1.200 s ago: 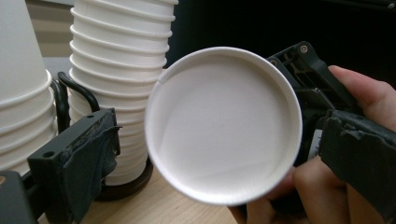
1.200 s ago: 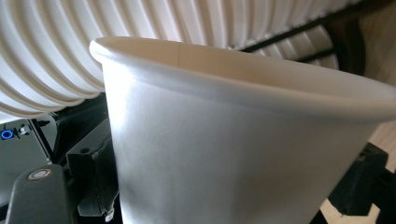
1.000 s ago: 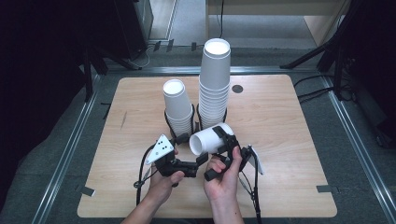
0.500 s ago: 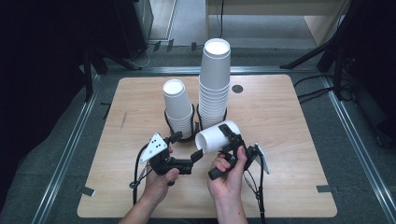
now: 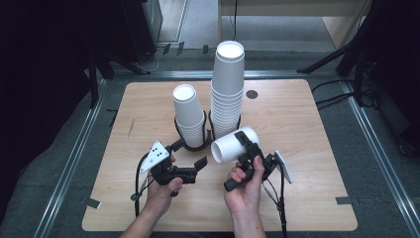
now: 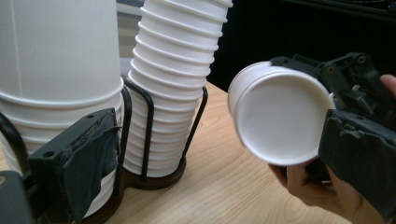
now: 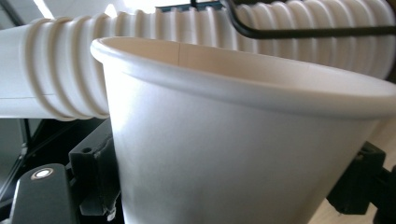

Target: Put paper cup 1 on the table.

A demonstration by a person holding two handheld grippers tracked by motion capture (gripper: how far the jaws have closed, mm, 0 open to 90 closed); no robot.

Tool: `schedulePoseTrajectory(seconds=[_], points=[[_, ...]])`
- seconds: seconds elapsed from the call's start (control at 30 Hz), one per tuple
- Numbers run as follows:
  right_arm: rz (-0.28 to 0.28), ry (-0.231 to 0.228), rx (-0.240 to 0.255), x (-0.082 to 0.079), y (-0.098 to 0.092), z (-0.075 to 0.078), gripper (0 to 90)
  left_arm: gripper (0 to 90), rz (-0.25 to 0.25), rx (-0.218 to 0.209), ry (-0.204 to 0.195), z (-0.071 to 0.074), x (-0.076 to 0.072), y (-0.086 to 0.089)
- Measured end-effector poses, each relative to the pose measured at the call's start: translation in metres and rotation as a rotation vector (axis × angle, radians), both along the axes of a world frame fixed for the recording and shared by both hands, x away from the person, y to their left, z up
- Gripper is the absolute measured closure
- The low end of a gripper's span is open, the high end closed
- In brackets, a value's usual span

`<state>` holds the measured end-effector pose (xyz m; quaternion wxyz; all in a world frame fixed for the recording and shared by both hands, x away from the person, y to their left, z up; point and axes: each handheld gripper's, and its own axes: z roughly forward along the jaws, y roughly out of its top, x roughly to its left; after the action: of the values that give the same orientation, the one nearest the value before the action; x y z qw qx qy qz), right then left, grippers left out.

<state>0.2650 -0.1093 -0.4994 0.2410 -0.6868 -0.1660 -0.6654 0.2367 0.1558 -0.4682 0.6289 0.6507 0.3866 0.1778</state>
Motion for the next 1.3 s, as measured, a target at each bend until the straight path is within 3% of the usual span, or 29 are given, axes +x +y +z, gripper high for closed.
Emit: schedulePoseTrajectory(seconds=[0.23, 0.7, 0.8, 1.0, 1.3], points=[[-0.047, -0.061, -0.071, -0.003, -0.008, 0.007, 15.1, 0.0, 0.011, 0.013, -0.004, 0.000, -0.001, 0.006], [-0.094, -0.209, -0.315, -0.005, -0.017, 0.014, 15.2, 0.0, 0.032, 0.011, -0.001, 0.001, -0.003, 0.015], [-0.117, -0.234, -0.394, -0.005, -0.017, 0.015, 15.5, 0.0, 0.034, 0.014, -0.002, 0.001, -0.003, 0.016], [-0.177, -0.339, -0.549, -0.008, -0.015, 0.020, 15.6, 0.0, 0.040, 0.016, -0.003, 0.001, -0.003, 0.019], [-0.253, -0.459, -0.843, -0.014, -0.012, 0.030, 15.6, 0.0, 0.051, 0.017, -0.003, 0.001, -0.004, 0.025]])
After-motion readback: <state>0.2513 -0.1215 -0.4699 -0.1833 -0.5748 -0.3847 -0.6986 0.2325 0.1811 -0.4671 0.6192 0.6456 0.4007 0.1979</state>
